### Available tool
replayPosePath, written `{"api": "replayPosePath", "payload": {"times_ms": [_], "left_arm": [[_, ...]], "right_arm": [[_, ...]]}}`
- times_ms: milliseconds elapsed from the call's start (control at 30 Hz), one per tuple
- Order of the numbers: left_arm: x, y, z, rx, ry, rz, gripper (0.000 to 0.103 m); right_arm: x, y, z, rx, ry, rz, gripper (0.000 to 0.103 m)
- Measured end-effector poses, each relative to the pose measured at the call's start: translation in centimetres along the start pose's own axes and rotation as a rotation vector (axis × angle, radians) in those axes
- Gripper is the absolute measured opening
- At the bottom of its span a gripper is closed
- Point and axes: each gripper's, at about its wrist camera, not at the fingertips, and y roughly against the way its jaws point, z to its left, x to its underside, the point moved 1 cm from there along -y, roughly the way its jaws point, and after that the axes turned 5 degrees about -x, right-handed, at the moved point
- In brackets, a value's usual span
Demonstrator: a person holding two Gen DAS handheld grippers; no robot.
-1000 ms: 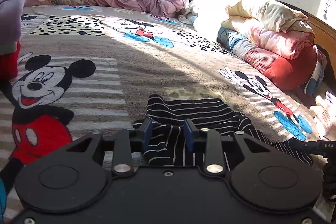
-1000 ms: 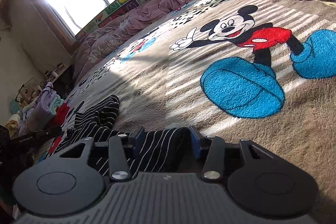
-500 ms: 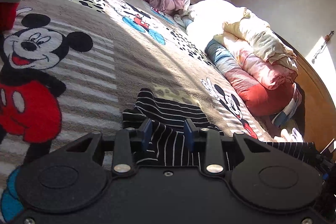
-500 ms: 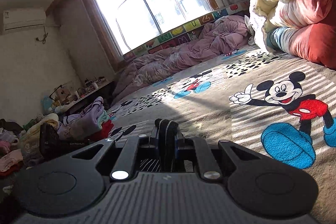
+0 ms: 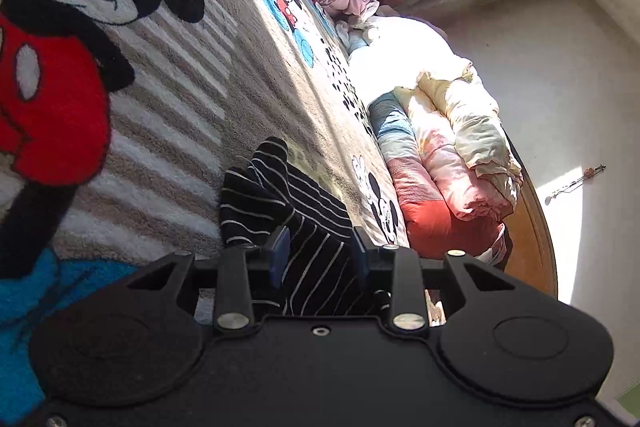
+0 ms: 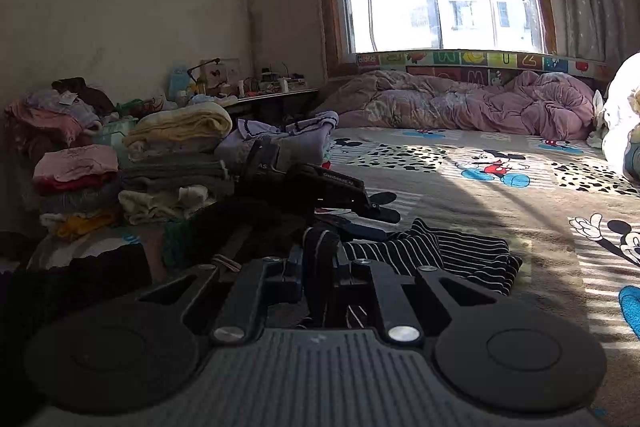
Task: Fold clothes
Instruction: 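Press the folded shirt flat with the right gripper while the left gripper holds its edge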
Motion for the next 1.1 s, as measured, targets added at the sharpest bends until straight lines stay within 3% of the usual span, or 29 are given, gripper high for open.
{"api": "replayPosePath", "payload": {"times_ms": [167,233,333,733,967,1100], "left_arm": [[-0.2,-0.6,0.6,0.018,0.042,0.006,0.033],[-0.3,-0.7,0.8,0.029,0.054,-0.002,0.046],[-0.3,-0.8,0.7,0.049,0.059,-0.008,0.051],[-0.5,-0.6,1.5,0.075,0.083,0.003,0.051],[-0.4,-0.6,1.4,0.073,0.086,-0.001,0.051],[-0.4,-0.7,1.3,0.071,0.087,-0.002,0.051]], "right_arm": [[1.4,-1.4,3.8,-0.011,0.033,0.055,0.014],[1.9,-1.6,4.6,-0.020,0.019,0.064,0.014],[2.3,-1.8,5.7,-0.036,0.009,0.075,0.014],[4.3,-1.7,7.7,-0.040,0.101,0.160,0.014],[7.0,-1.2,9.0,-0.031,0.261,0.261,0.014],[7.8,-1.1,9.6,-0.025,0.302,0.274,0.014]]}}
